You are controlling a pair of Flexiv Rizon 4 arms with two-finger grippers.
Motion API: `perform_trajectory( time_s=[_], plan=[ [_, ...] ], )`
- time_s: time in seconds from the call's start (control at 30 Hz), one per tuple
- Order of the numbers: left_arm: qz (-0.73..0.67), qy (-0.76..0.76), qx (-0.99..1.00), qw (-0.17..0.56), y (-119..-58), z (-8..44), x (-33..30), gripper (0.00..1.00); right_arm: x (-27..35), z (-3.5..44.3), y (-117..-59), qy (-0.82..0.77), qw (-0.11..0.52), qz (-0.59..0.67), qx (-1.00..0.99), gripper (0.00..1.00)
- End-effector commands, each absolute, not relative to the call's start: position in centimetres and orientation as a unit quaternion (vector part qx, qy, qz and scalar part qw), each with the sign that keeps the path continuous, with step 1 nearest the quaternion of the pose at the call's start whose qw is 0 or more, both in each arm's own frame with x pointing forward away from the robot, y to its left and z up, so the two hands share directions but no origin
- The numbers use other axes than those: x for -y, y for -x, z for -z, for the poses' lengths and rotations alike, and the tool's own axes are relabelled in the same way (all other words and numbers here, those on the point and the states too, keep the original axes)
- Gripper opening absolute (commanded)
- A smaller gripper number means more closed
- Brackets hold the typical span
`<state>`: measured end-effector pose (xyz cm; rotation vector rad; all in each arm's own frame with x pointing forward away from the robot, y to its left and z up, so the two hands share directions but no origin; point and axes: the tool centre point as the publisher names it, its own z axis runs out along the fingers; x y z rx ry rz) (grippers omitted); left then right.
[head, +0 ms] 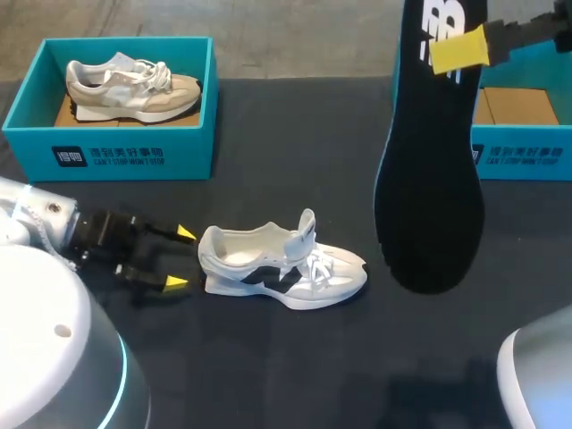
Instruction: Take the shoe out of the shoebox, open the shoe tongue, remove and reinsert the insole, then place the shoe into the shoebox
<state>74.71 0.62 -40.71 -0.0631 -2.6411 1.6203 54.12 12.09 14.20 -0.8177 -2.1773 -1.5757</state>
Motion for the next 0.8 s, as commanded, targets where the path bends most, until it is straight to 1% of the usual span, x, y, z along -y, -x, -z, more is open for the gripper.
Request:
perform_trajectory(
  time_s=[0.03, 0.2, 0.43, 0.8],
  plan=[
    [-0.456, 0.016, 0.890, 0.002, -73.2, 38.1, -1.4, 1.00, -12.2, -14.5, -54.3, 0.288, 0.166, 0.550, 0.766, 0.00],
    [-0.413, 0.010, 0.910, -0.018, -72.6, 36.4, -2.5, 1.00, -12.2, -14.5, -54.3, 0.288, 0.166, 0.550, 0.766, 0.00],
    [-0.367, 0.004, 0.930, -0.026, -72.1, 33.8, -3.6, 1.00, -12.2, -14.5, -54.3, 0.288, 0.166, 0.550, 0.766, 0.00],
    [-0.291, 0.014, 0.957, 0.001, -72.3, 30.0, -2.5, 1.00, -12.2, -14.5, -54.3, 0.288, 0.166, 0.550, 0.766, 0.00]
  ],
)
